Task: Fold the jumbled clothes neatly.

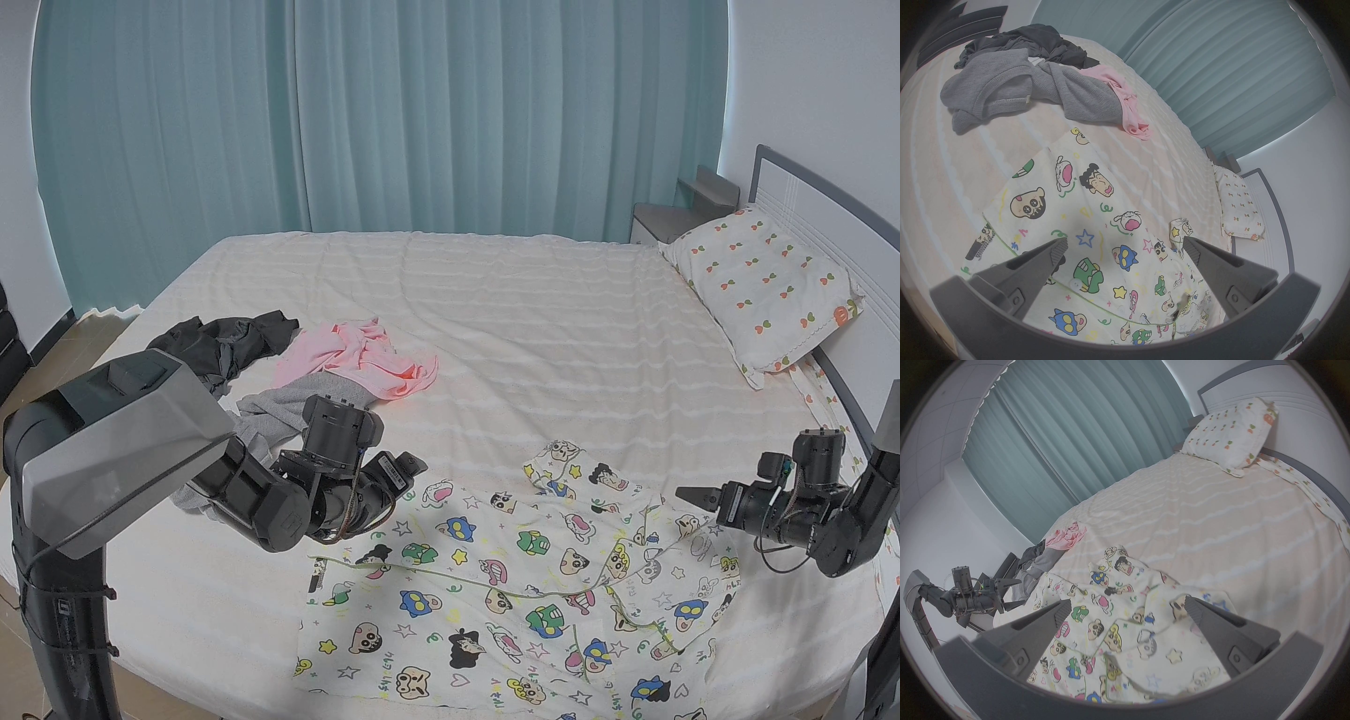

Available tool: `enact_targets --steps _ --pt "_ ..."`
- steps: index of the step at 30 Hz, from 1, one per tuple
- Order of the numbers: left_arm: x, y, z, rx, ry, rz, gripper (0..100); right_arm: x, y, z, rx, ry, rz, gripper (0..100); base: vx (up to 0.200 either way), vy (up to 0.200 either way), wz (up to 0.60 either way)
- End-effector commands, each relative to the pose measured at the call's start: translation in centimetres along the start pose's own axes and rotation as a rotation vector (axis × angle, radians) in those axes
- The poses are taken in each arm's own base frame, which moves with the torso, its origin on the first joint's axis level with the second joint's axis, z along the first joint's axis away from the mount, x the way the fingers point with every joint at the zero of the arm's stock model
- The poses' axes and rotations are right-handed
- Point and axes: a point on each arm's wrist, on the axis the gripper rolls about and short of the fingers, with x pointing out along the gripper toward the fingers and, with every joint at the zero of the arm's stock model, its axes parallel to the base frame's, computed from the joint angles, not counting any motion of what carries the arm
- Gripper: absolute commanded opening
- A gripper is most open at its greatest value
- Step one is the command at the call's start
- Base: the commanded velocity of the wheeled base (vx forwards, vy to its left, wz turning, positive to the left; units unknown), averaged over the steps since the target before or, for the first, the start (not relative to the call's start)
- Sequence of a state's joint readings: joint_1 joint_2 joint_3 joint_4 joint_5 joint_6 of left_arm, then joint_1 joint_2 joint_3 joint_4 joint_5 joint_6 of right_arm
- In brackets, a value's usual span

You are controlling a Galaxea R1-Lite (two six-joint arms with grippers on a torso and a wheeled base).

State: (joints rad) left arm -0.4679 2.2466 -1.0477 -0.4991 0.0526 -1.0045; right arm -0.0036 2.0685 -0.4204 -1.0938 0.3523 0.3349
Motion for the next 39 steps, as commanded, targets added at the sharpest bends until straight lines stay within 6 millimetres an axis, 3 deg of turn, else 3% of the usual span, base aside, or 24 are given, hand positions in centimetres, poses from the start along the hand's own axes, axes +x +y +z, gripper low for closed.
enact_targets --steps 1,6,16,24,39 --pt "-1.3 -0.1 0.2 0.001 -0.004 -0.019 100 5.1 0.7 1.4 -0.011 0.079 0.024 100 0.0 0.0 0.0" --pt "-2.3 0.0 0.1 0.041 -0.026 -0.053 100 9.4 1.0 2.5 -0.025 0.129 0.041 100 0.0 0.0 0.0" --pt "-4.0 -0.1 0.3 0.052 -0.045 -0.081 100 14.9 1.2 2.8 -0.112 0.226 0.048 100 0.0 0.0 0.0" --pt "-4.1 0.1 0.0 0.055 -0.039 -0.078 100 16.2 1.3 3.6 -0.125 0.255 0.041 100 0.0 0.0 0.0" --pt "-4.0 0.3 -0.2 0.055 -0.029 -0.069 100 19.2 1.4 2.9 -0.134 0.303 0.044 100 0.0 0.0 0.0"
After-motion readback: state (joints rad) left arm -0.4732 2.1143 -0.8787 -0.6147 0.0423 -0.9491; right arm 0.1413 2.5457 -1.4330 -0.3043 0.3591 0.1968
